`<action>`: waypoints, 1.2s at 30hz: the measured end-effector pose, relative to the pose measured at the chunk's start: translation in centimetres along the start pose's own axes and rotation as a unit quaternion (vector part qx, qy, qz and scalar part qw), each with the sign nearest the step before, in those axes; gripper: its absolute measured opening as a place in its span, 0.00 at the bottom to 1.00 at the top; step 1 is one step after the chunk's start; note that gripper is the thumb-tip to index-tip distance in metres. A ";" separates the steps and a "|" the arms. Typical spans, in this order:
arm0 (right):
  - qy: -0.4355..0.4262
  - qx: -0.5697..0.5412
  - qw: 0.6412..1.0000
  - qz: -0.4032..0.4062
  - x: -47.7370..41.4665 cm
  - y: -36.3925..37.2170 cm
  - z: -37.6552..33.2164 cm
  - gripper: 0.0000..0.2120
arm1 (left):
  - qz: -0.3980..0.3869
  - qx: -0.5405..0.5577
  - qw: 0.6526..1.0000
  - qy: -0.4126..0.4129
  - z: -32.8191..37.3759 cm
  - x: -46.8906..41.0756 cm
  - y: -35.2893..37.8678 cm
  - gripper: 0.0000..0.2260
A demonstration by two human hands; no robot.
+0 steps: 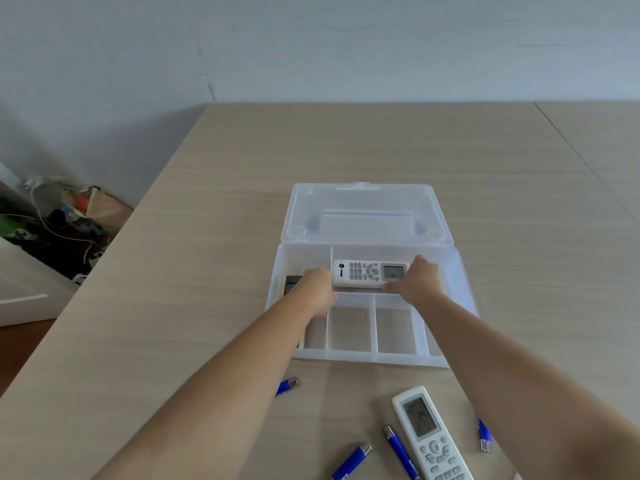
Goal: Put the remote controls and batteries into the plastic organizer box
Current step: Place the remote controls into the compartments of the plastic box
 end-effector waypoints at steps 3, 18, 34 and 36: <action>-0.006 0.012 1.000 -0.011 -0.2 -0.5 0.4 0.20 | 0.004 -0.014 1.000 -0.003 0.0 -0.1 0.0 0.09; -0.107 -0.100 0.979 0.144 9.4 -13.9 5.6 0.07 | 0.133 -0.264 0.900 0.320 14.7 10.8 1.1 0.22; 0.138 0.004 0.985 0.102 17.6 -10.0 22.3 0.27 | -0.012 -0.471 0.806 0.358 15.9 12.5 14.5 0.29; 0.153 -0.021 0.982 0.107 17.6 -9.6 22.4 0.28 | -0.026 -0.460 0.813 0.355 15.8 11.9 14.6 0.28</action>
Point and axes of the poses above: each hand's wrist, its own x-axis away from the middle knuckle, its own y-axis out of the palm, z = x × y, the point moved 10 cm from there along -x, towards the middle knuckle, and after that the axes turned 14 degrees about -x, right-handed, at the moved point
